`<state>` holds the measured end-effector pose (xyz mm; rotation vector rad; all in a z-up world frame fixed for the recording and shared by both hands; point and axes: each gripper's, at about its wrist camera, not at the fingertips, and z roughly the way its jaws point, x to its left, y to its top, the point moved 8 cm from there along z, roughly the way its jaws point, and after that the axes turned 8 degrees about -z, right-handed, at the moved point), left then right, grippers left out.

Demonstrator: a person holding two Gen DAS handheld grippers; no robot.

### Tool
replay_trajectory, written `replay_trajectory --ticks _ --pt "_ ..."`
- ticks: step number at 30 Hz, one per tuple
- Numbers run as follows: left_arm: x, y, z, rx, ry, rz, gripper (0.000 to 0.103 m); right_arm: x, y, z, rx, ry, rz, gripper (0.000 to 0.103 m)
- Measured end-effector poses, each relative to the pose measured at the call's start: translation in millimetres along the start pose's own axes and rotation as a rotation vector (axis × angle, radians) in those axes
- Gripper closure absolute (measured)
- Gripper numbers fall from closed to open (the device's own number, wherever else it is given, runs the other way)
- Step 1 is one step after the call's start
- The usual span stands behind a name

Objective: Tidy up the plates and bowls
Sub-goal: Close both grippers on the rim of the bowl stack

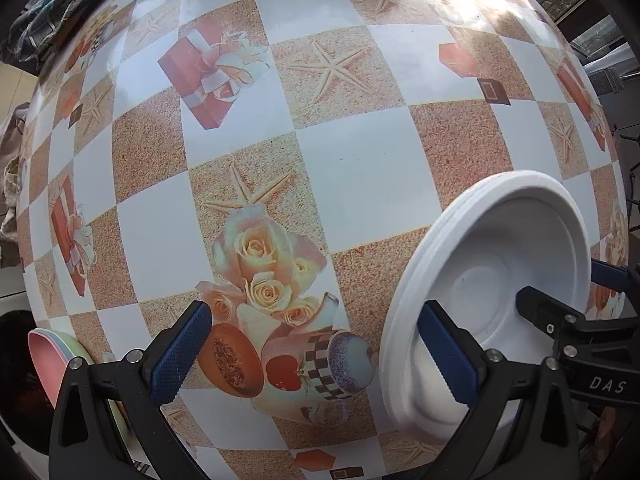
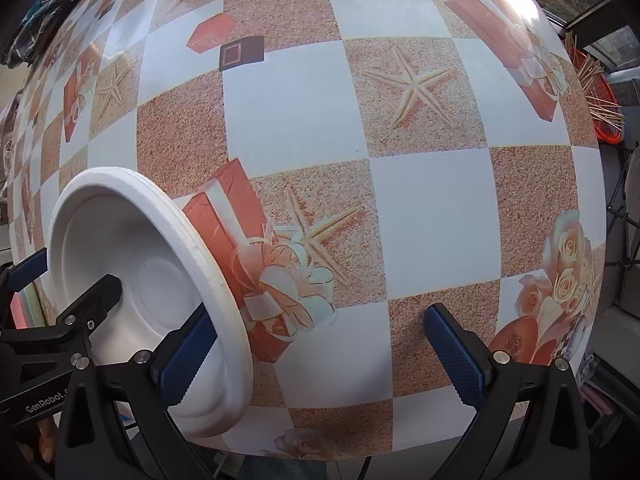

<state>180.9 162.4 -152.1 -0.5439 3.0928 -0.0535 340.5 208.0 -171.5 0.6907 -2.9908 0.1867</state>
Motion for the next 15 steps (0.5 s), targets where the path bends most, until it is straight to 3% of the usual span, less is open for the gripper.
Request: replay_trajectory --ticks 10,15 --pt "12.2 1.8 17.7 0.016 -0.092 -0.052 0.000 -13.6 6.3 -0.4 -0.030 0.004 0.030 0.000" --pt "23.0 2.1 23.8 0.018 -0.102 -0.052 0.000 -14.8 -1.1 -5.9 -0.037 0.003 0.031 0.000"
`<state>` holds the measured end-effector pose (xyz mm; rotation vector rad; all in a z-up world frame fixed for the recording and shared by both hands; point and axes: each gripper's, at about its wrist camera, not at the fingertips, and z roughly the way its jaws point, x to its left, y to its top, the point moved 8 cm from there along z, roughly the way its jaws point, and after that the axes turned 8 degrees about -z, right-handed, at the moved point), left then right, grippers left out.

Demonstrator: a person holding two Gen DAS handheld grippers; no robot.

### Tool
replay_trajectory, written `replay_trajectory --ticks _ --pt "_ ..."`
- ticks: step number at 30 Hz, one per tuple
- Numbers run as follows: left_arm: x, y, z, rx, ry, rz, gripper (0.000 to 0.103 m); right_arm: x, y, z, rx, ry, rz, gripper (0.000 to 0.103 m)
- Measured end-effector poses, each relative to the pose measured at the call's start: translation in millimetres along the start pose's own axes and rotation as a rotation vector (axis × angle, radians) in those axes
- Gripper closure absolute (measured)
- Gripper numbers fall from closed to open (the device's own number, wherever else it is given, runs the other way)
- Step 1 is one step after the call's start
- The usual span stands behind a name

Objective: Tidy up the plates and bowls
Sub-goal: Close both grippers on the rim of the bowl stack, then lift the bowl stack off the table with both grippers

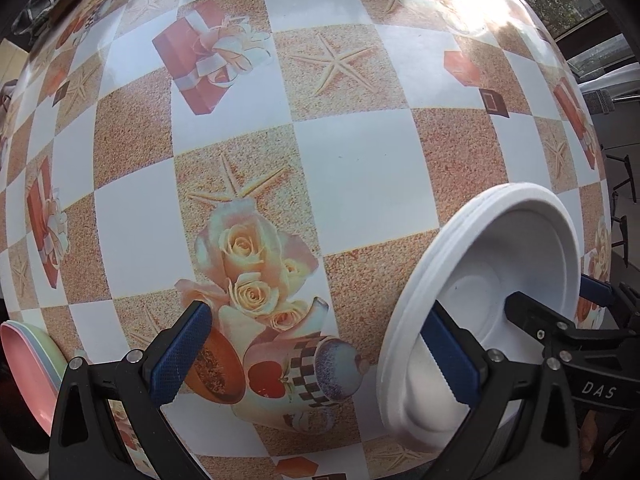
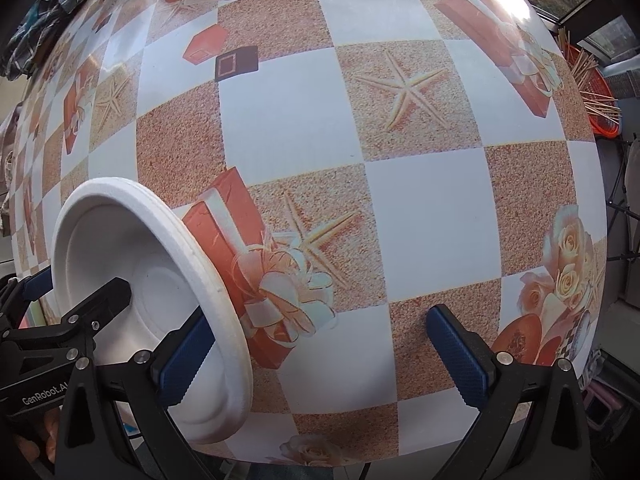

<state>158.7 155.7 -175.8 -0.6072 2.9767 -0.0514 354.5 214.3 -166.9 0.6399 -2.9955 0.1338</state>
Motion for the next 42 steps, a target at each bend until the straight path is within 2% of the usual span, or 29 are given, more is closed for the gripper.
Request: replay_trajectory --ticks 8,11,14,20,42 --pt "-0.1 -0.2 -0.4 0.000 0.002 0.001 0.000 6.9 -10.8 -4.5 -0.005 -0.004 -0.002 0.000" --pt "-5.2 -1.5 -3.1 -0.013 0.028 0.019 0.000 8.0 -11.1 -4.4 0.021 0.002 -0.022 0.000" --pt "-14.1 -3.1 -10.0 -0.042 0.062 0.050 0.000 0.6 -8.7 -8.1 0.009 0.015 -0.008 0.000" --pt "-19.9 -5.2 -7.7 -0.051 0.082 0.080 0.000 0.0 -7.5 -8.6 0.007 0.017 -0.014 0.000" --pt "-19.2 -10.5 -8.8 -0.051 0.067 0.066 0.000 3.7 -14.1 -8.4 -0.009 0.015 -0.010 0.000"
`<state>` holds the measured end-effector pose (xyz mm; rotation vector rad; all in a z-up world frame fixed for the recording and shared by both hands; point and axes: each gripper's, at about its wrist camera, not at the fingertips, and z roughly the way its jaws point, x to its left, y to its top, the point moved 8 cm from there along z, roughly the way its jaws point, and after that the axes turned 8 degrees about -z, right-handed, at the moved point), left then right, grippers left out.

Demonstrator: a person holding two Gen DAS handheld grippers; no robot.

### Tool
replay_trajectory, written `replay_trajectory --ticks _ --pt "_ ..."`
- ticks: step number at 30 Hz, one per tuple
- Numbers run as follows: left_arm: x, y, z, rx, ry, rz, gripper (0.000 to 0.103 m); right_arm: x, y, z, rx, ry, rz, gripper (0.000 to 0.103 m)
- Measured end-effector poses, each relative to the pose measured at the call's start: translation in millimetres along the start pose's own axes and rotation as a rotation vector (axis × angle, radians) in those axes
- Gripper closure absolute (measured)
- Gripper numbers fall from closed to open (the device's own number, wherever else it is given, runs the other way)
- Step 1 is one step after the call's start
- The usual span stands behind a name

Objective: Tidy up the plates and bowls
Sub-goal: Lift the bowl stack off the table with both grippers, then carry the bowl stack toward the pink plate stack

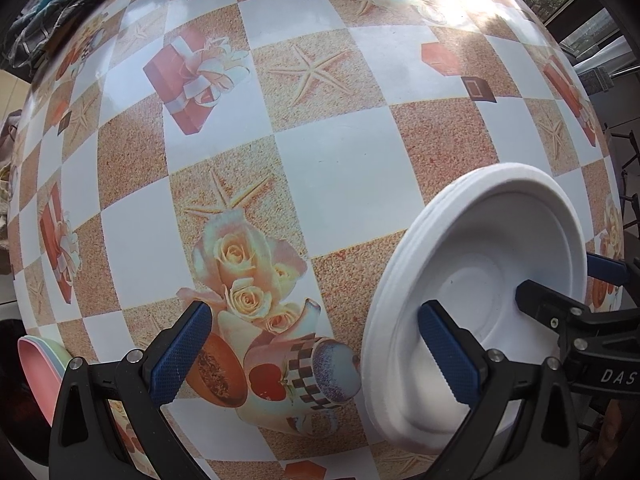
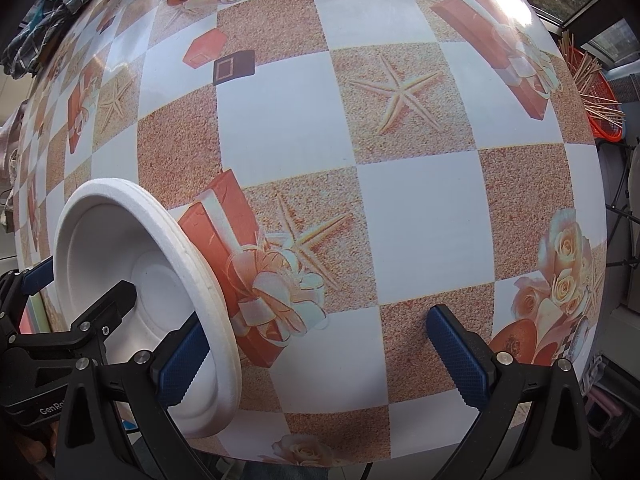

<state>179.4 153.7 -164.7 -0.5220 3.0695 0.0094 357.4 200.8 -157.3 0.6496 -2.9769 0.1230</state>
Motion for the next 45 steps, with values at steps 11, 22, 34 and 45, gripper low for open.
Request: replay_trajectory --ticks 11,22,34,45 --pt "-0.2 0.8 0.5 0.002 -0.002 0.000 0.000 -1.0 2.5 0.6 -0.001 0.000 -0.002 0.000" --pt "-0.9 0.0 1.5 0.006 -0.008 -0.003 0.000 -1.2 3.0 0.8 0.000 0.000 -0.002 0.000" --pt "-8.0 4.7 5.6 0.077 -0.068 0.019 0.015 1.0 10.1 2.0 0.032 0.000 0.016 0.003" --pt "-41.3 -2.0 -2.3 0.129 -0.146 0.149 0.070 45.7 16.7 -9.0 0.043 0.074 -0.012 0.077"
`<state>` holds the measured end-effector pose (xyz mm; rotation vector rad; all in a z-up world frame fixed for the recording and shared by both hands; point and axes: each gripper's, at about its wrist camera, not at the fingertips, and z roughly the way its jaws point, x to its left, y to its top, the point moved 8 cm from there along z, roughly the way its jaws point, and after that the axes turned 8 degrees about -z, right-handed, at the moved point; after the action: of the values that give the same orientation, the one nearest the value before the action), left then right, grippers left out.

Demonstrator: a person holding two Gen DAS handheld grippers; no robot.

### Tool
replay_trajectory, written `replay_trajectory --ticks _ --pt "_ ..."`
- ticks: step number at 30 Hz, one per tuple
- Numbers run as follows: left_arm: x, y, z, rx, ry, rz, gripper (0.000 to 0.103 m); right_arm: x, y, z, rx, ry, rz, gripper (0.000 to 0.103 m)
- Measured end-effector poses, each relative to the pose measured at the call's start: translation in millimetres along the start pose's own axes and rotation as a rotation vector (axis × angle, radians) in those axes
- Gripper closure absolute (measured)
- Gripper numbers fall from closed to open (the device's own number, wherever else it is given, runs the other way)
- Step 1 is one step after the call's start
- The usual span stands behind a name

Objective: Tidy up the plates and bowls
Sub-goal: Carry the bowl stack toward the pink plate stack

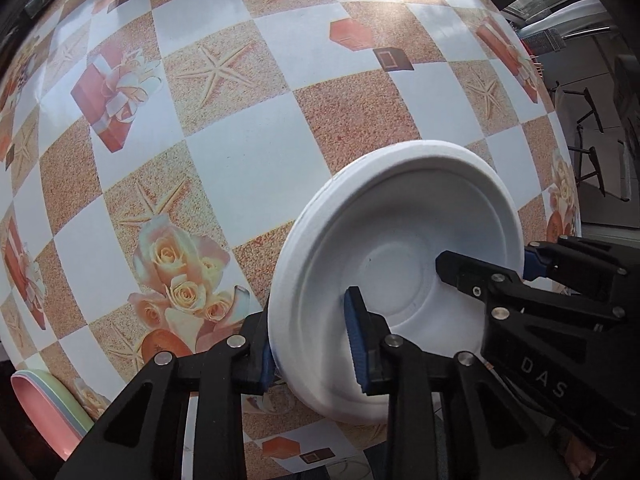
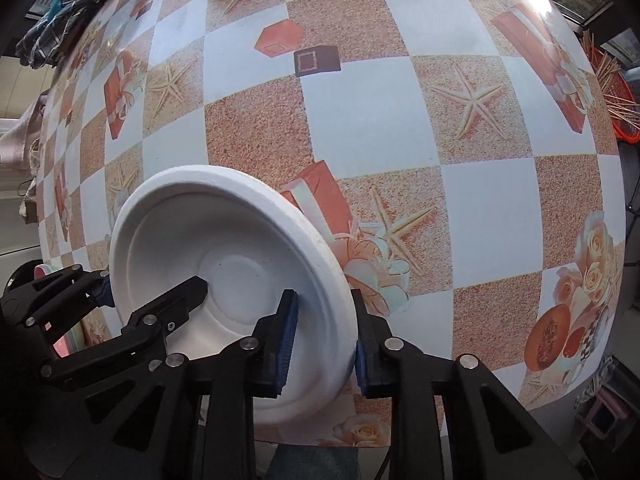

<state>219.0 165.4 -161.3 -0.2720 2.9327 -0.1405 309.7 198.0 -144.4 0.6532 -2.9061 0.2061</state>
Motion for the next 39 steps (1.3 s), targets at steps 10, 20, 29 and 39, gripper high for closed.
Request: replay_trajectory --ticks 10,20,29,39 --pt "46.0 -57.2 12.5 0.031 0.010 -0.019 0.070 67.7 -28.7 19.3 0.106 0.012 -0.031 0.074" --pt "88.3 -82.8 -4.0 0.005 0.013 -0.093 0.070 135.8 -49.1 26.0 0.196 0.065 -0.055 0.073" --pt "116.8 -96.3 -52.9 -0.111 -0.002 -0.161 0.069 189.5 -26.6 -10.6 0.140 0.046 -0.156 0.073" --pt "205.1 -115.8 -86.3 -0.205 0.015 -0.313 0.069 291.9 -8.9 -19.4 0.105 0.024 -0.330 0.073"
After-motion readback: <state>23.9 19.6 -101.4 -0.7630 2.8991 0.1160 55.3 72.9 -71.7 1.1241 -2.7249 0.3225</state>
